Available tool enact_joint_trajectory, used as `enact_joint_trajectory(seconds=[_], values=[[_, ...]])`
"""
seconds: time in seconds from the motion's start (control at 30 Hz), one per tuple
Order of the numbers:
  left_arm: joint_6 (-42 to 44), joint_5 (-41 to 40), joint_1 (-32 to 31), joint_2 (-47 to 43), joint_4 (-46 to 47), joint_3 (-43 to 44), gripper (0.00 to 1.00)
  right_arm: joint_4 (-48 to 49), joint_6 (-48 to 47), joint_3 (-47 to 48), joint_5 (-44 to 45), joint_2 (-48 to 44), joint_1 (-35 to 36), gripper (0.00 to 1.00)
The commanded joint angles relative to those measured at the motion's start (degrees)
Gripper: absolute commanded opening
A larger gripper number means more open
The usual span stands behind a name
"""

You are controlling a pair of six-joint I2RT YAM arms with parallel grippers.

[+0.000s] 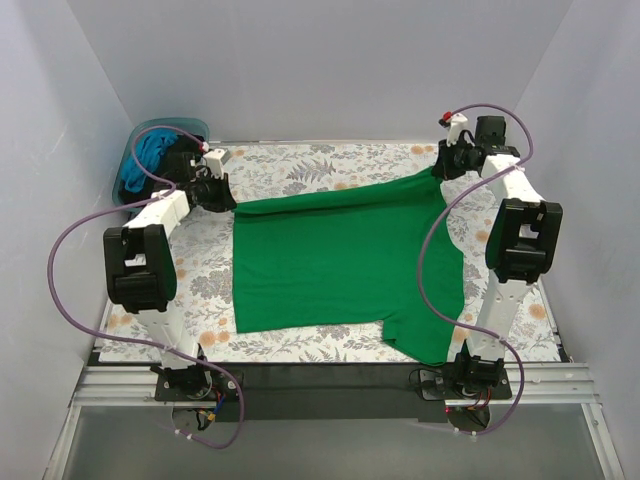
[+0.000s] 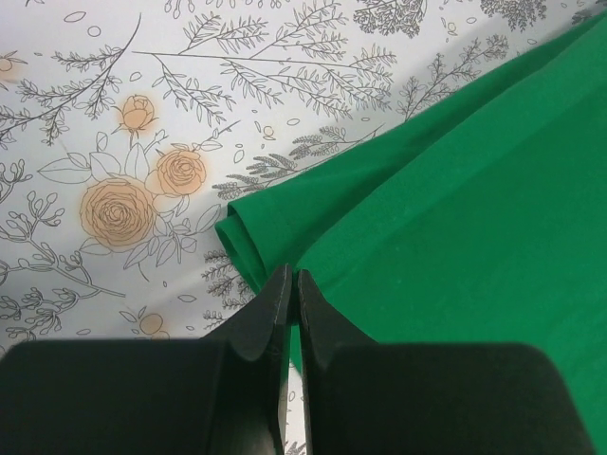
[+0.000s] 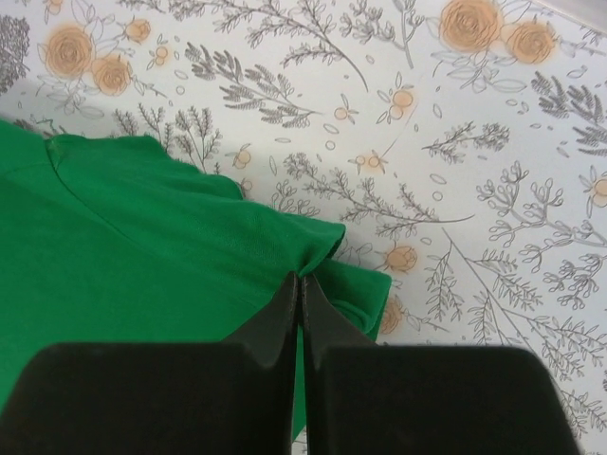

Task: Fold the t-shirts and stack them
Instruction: Fold the tshirt

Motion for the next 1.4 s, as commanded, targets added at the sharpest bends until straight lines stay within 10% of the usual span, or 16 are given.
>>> enact_joint_trajectory(seconds=[0.0, 1.2, 1.37], values=[[2.1, -0.7, 0.6, -5.2, 0.7, -1.7, 0.0, -0.4, -2.0, -2.2, -0.6, -3.4, -0.8, 0.01], [6.9, -5.2, 0.5, 0.9, -4.0, -8.4, 0.02, -7.0, -9.4, -15.4, 2.3, -0.3, -1.5, 0.02], [8.7, -0.5, 0.6, -3.5, -7.9, -6.1, 0.33, -12.0, -12.0, -13.9, 1.0, -3.5, -2.0, 0.59]])
